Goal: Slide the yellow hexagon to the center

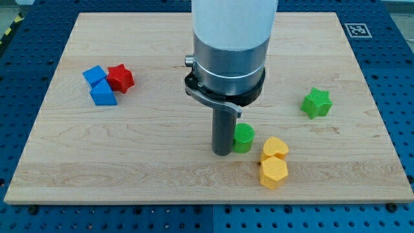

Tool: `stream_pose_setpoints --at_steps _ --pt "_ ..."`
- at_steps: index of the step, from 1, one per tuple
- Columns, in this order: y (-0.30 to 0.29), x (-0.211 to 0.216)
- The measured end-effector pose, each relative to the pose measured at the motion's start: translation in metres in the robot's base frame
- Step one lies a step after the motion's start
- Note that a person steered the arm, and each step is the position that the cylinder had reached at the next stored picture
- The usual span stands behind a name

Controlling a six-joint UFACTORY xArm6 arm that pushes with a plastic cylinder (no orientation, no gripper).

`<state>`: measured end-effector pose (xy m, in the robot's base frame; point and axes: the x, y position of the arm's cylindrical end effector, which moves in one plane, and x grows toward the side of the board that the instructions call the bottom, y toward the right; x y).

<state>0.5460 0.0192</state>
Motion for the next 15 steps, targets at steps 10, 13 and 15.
stream_pose_setpoints --at_steps 10,13,15 --pt "0.098 0.073" --pt "0.084 0.047" --pt "0.061 0.005"
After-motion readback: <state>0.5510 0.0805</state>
